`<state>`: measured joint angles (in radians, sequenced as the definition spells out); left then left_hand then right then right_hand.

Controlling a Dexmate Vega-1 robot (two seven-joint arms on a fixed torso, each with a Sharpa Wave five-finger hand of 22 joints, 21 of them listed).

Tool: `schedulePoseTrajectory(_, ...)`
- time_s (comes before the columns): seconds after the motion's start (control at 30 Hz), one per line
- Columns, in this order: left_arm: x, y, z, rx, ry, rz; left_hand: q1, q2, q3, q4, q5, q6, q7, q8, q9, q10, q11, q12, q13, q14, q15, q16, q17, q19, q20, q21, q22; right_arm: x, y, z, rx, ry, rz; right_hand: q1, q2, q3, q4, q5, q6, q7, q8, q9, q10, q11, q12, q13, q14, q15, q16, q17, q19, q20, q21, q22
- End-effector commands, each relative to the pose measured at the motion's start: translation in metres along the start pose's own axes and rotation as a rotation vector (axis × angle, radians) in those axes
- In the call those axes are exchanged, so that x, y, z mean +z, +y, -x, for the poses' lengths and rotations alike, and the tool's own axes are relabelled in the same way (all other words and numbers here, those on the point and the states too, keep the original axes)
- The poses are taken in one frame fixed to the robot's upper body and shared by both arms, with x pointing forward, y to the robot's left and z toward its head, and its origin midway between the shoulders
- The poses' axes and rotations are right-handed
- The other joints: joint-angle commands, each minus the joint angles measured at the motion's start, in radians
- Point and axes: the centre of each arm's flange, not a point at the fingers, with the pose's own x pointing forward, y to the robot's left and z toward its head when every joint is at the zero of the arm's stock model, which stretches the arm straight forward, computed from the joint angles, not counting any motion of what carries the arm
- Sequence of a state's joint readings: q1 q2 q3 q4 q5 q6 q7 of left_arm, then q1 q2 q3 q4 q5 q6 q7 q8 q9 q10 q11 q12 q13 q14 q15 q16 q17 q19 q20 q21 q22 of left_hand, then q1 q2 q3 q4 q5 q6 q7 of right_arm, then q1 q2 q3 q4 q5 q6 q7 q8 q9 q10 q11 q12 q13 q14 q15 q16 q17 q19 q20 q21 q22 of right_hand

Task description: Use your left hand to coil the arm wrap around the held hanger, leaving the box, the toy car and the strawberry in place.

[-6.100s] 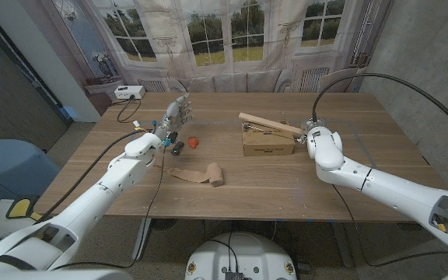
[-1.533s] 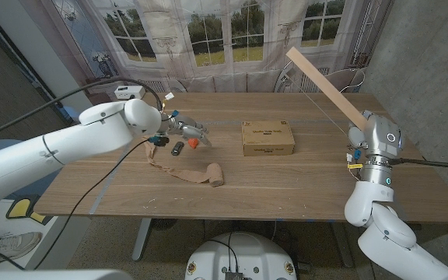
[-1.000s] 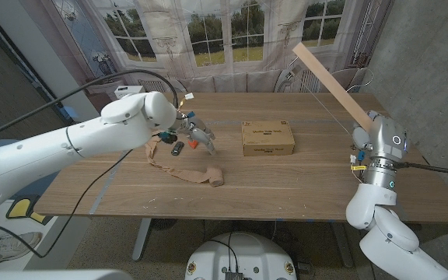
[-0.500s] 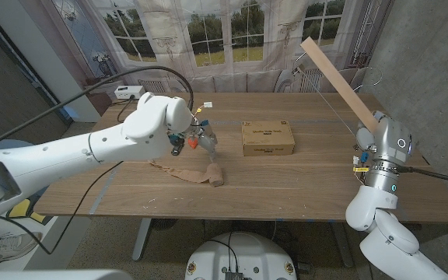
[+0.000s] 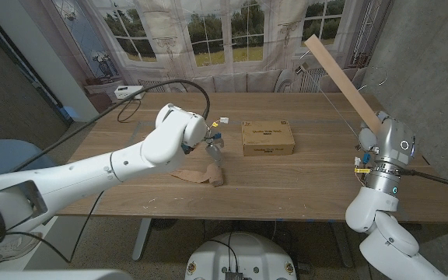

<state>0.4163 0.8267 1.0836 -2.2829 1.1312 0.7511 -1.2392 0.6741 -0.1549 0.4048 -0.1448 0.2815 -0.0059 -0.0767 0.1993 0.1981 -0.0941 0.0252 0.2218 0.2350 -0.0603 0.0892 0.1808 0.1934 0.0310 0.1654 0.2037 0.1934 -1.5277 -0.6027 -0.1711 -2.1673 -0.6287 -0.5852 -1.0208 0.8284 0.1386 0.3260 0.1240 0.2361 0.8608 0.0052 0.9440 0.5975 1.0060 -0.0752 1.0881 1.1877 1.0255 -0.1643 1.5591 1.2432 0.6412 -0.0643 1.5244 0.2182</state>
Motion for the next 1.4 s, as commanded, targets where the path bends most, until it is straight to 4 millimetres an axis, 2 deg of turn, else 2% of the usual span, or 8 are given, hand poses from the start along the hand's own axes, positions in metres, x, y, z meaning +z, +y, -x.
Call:
schedulePoseTrajectory(0.03, 0.017, -0.010, -0.008, -0.035, 0.066, -0.101, 0.004, -0.008, -0.008, 0.000, 0.007, -0.012, 0.000, -0.002, 0.003, -0.013, 0.001, -0.001, 0.004, -0.015, 0.005, -0.001, 0.002, -0.010, 0.001, -0.002, 0.001, 0.000, 0.002, 0.001, -0.012, 0.003, -0.004, -0.034, 0.034, 0.012, 0.001, -0.003, 0.002, -0.002, 0.012, 0.004, 0.003, -0.005, 0.007, 0.004, 0.011, -0.045, 0.007, 0.002, -0.005, -0.036, 0.011, -0.002)
schedulePoseTrajectory(0.27, 0.029, -0.017, -0.012, -0.012, 0.125, -0.212, 0.012, -0.004, -0.011, -0.001, 0.011, -0.018, 0.006, -0.002, 0.005, -0.024, 0.007, -0.003, 0.006, -0.025, 0.011, -0.001, 0.002, -0.017, 0.002, -0.003, 0.002, 0.003, 0.005, 0.001, -0.012, 0.002, -0.004, -0.036, 0.033, 0.015, 0.000, -0.004, 0.002, -0.003, 0.014, 0.002, 0.004, -0.004, 0.006, 0.002, 0.011, -0.045, 0.007, 0.002, -0.007, -0.036, 0.016, -0.008)
schedulePoseTrajectory(0.63, 0.041, -0.027, -0.021, -0.018, 0.173, -0.267, 0.019, -0.001, -0.020, 0.000, 0.017, -0.029, 0.004, -0.003, 0.008, -0.035, 0.010, -0.003, 0.009, -0.041, 0.011, 0.000, 0.003, -0.027, -0.001, -0.004, 0.002, 0.005, 0.010, 0.001, -0.004, 0.005, 0.000, -0.041, 0.033, 0.020, -0.001, -0.006, 0.001, -0.005, 0.020, -0.003, 0.005, -0.008, 0.007, 0.000, 0.013, -0.045, 0.007, 0.002, -0.006, -0.036, 0.022, -0.015)
schedulePoseTrajectory(0.97, 0.049, -0.036, -0.031, -0.119, 0.185, -0.271, 0.015, 0.005, -0.040, 0.011, 0.022, -0.041, 0.040, 0.000, 0.015, -0.063, 0.025, -0.003, 0.018, -0.064, 0.022, 0.003, 0.005, -0.042, -0.005, -0.003, 0.003, 0.007, 0.012, -0.001, -0.004, 0.003, -0.003, -0.045, 0.032, 0.024, -0.002, -0.006, -0.001, -0.005, 0.024, -0.007, 0.003, -0.006, 0.009, 0.002, 0.014, -0.045, 0.008, 0.002, -0.006, -0.038, 0.025, -0.019)
schedulePoseTrajectory(1.23, 0.052, -0.043, -0.036, -0.170, 0.184, -0.266, 0.013, 0.004, -0.053, 0.015, 0.025, -0.076, 0.049, -0.007, 0.019, -0.084, 0.034, -0.004, 0.024, -0.079, 0.030, 0.004, 0.007, -0.050, -0.004, -0.003, 0.003, 0.008, 0.016, -0.003, 0.002, 0.001, 0.001, -0.047, 0.031, 0.027, -0.003, -0.007, -0.002, -0.005, 0.028, -0.008, 0.003, -0.011, 0.010, 0.000, 0.014, -0.045, 0.008, 0.002, -0.005, -0.038, 0.026, -0.020)
schedulePoseTrajectory(1.4, 0.057, -0.046, -0.039, -0.182, 0.170, -0.266, 0.007, 0.004, -0.067, 0.020, 0.028, -0.032, 0.066, 0.015, 0.024, -0.073, 0.035, 0.006, 0.029, -0.072, 0.031, 0.012, 0.008, -0.046, -0.005, 0.002, 0.004, 0.011, 0.019, -0.005, 0.005, -0.003, 0.000, -0.048, 0.031, 0.029, -0.003, -0.007, -0.002, -0.007, 0.031, -0.007, 0.004, -0.011, 0.014, 0.006, 0.015, -0.045, 0.008, 0.002, -0.004, -0.038, 0.027, -0.021)
